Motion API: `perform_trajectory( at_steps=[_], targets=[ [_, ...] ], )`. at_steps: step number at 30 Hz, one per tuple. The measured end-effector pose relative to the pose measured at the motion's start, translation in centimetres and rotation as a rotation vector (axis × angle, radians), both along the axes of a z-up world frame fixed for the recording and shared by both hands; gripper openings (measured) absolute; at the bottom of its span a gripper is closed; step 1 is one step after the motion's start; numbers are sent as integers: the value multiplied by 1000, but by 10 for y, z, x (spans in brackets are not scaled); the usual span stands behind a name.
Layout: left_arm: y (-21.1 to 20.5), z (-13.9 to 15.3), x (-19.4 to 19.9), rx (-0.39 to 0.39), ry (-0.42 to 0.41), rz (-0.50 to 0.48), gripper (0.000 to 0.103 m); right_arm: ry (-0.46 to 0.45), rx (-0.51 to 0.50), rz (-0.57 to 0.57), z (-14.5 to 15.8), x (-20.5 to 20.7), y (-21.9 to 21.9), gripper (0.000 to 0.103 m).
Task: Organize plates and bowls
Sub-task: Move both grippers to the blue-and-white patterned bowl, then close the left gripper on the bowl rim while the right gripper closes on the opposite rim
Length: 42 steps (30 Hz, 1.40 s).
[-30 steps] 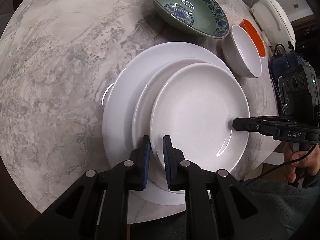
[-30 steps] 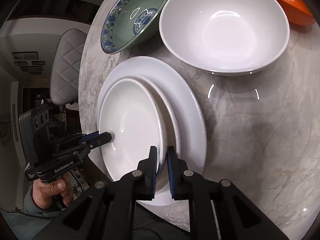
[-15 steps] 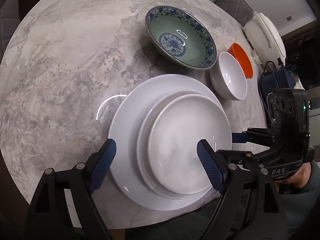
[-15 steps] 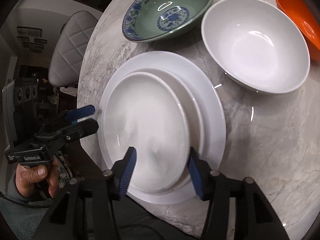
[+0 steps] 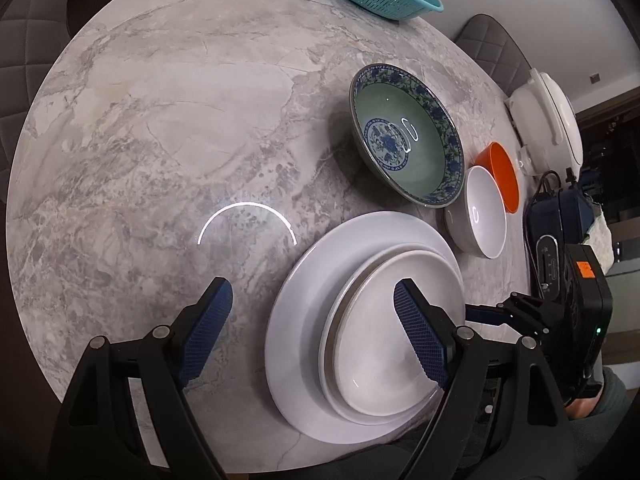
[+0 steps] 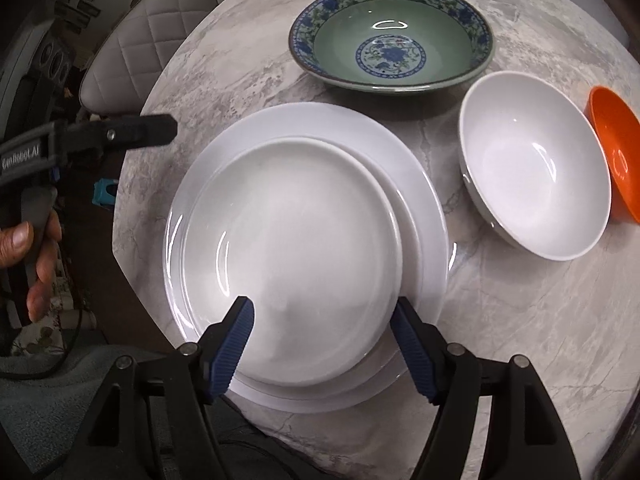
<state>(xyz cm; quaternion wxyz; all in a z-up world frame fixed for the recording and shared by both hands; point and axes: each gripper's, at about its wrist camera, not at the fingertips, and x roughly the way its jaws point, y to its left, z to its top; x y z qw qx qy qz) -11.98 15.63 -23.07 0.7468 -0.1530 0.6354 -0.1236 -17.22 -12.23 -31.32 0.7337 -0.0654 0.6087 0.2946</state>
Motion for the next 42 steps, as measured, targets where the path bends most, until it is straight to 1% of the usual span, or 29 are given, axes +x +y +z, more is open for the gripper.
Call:
perform_trajectory(
  at_steps=[6, 8, 10, 11, 13, 16, 19, 22, 24, 27, 28, 29, 30, 33, 37, 42],
  targets=[
    [-6, -3, 2, -12, 5, 2, 82, -97, -148, 109, 4, -11, 17, 76],
    [-7, -1, 4, -37, 1, 2, 82, -104, -159, 117, 7, -12, 18, 76],
    [-8, 2, 10, -72, -9, -1, 82, -119, -144, 92, 17, -11, 12, 76],
    [-9, 4, 14, -81, -14, -2, 82, -127, -106, 66, 27, -7, 6, 76],
    [-10, 10, 27, -93, -30, -4, 82, -126, 13, -14, 51, 6, -14, 76],
    [-13, 17, 54, -131, -49, -11, 82, -95, 228, -193, 80, 43, -57, 76],
    [-20, 22, 81, -139, -62, -35, 82, -69, 338, -305, 94, 84, -88, 76],
    [-28, 21, 106, -151, -55, -57, 82, -31, 435, -358, 100, 123, -108, 76],
    [-32, 14, 118, -140, -34, -62, 82, -2, 455, -366, 97, 143, -112, 76],
    [-34, -3, 128, -167, 4, -52, 82, 57, 455, -365, 82, 167, -111, 76],
    [-35, -10, 130, -173, 22, -54, 84, 85, 466, -356, 76, 172, -108, 76],
    [-36, -17, 130, -176, 35, -51, 89, 113, 474, -352, 69, 177, -105, 76],
    [-37, -22, 131, -183, 46, -47, 91, 143, 472, -351, 60, 181, -100, 76],
    [-38, -33, 128, -195, 54, -27, 97, 204, 454, -327, 40, 187, -88, 76],
    [-38, -41, 131, -187, 54, -18, 99, 230, 445, -310, 27, 192, -79, 76],
    [-45, -42, 135, -192, 41, -55, 99, 232, 440, -302, 23, 200, -76, 74]
  ],
)
